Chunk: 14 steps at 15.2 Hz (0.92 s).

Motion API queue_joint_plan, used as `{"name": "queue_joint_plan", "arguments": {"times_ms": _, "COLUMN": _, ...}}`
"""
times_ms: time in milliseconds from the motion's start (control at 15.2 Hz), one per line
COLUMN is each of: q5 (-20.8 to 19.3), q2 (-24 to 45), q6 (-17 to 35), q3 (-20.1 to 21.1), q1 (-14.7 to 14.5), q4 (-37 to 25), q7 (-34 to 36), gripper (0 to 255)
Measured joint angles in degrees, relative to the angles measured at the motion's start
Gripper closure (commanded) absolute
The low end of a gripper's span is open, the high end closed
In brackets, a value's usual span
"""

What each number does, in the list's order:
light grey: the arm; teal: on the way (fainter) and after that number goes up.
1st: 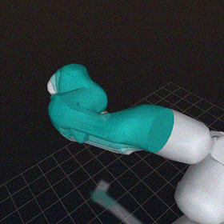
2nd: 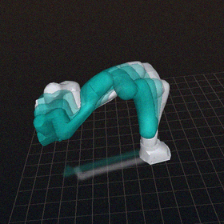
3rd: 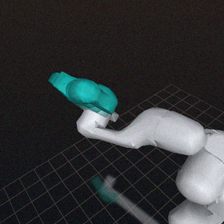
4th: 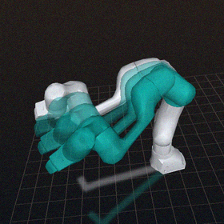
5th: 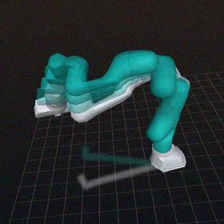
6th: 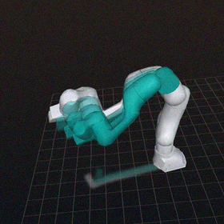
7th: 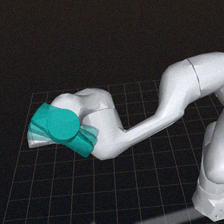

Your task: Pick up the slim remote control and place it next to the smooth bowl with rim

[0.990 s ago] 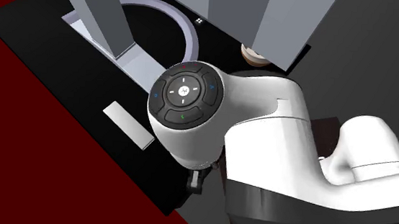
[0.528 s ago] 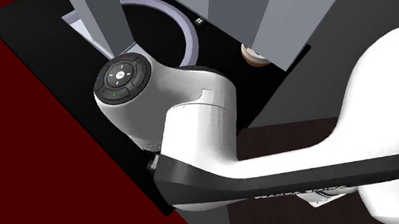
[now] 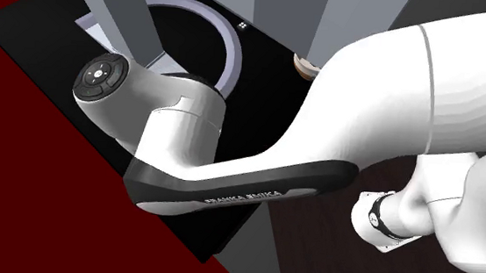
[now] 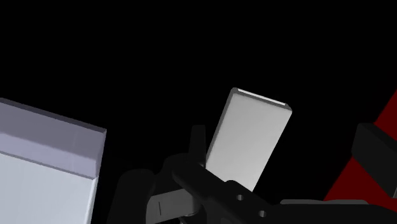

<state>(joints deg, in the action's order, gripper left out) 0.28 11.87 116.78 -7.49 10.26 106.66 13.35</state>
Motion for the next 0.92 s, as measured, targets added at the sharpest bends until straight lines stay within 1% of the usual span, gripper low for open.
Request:
{"name": "queue_joint_plan", "arguments": {"times_ms": 330, "q5": 1.91, "q2": 9.52, "q6": -0.13, "q3": -1.23, "q1": 2.19, "q4": -10.56, "q7": 0.9, "gripper": 0}}
{"name": "queue_joint_plan", "arguments": {"times_ms": 528, "q5": 3.23, "q2": 16.24, "q6": -1.19, "q3": -1.74, "q1": 3.82, "q4": -18.8, "q7": 1.44, "gripper": 0}}
{"name": "queue_joint_plan", "arguments": {"times_ms": 660, "q5": 3.61, "q2": 18.32, "q6": -0.8, "q3": -1.78, "q1": 4.21, "q4": -20.6, "q7": 1.62, "gripper": 0}}
{"name": "queue_joint_plan", "arguments": {"times_ms": 924, "q5": 3.86, "q2": 19.78, "q6": 1.49, "q3": -1.68, "q1": 4.28, "q4": -19.8, "q7": 1.69, "gripper": 0}}
